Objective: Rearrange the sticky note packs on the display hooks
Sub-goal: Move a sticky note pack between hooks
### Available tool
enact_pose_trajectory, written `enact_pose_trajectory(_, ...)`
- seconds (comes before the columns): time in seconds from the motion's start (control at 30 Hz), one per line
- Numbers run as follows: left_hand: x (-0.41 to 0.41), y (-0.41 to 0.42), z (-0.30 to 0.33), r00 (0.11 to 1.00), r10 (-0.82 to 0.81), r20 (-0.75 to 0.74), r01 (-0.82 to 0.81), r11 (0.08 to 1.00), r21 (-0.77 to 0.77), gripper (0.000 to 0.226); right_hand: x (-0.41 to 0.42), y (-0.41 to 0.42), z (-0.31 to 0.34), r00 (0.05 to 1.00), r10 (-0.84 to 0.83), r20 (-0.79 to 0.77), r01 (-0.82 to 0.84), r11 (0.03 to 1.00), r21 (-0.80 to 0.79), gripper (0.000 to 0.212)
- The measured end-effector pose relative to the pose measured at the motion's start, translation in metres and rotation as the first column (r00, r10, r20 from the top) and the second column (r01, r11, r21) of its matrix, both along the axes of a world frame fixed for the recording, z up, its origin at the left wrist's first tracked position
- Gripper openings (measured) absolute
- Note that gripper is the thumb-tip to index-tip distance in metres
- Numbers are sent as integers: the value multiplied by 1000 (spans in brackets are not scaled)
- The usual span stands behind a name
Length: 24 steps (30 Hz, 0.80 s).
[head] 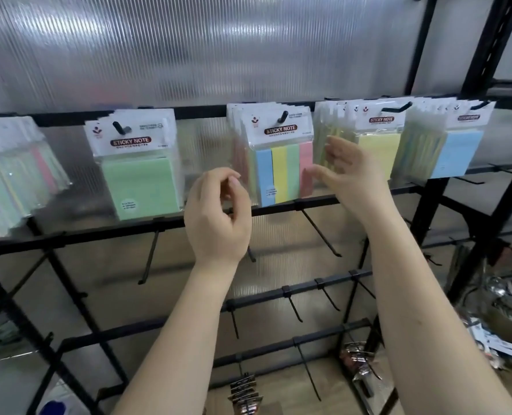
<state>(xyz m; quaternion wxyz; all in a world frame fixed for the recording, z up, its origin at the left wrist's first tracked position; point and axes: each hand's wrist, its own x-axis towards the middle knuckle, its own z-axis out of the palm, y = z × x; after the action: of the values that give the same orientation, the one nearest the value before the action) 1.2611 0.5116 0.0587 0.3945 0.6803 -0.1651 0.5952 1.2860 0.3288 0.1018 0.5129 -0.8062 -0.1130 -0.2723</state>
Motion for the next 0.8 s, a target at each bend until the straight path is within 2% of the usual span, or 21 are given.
enact_pose_trajectory(0.1, -4, -16, -7, 998, 18, 58, -18, 1000, 3, 20, -4, -24, -7, 991, -134, -18, 134, 991, 15, 58)
enact_pose_trajectory(0.2, -8, -41, -11, 996, 17, 85, -21, 999, 45, 20, 0, -53, -8, 964, -265, 9, 265, 963, 45, 40)
enact_pose_trajectory(0.33, -6, -82, -10, 999, 6, 42, -10, 996, 87, 20, 11, -89, -2, 942, -331, 48, 329, 943, 58, 33)
enact_pose_trajectory(0.43, -2, -115, -10, 999, 3, -41, 1, 997, 78, 20, 24, -114, 4, 952, -300, 62, 301, 954, 1, 32)
enact_pose_trajectory(0.67, 10, -176, -9, 984, 17, -178, -37, 994, -104, 32, 52, -152, 13, 996, -91, 16, 92, 992, -83, 42)
enact_pose_trajectory(0.8, 34, -181, -3, 921, 15, -388, -101, 974, -203, 35, 64, -151, 25, 999, 45, -18, -46, 997, -56, 40)
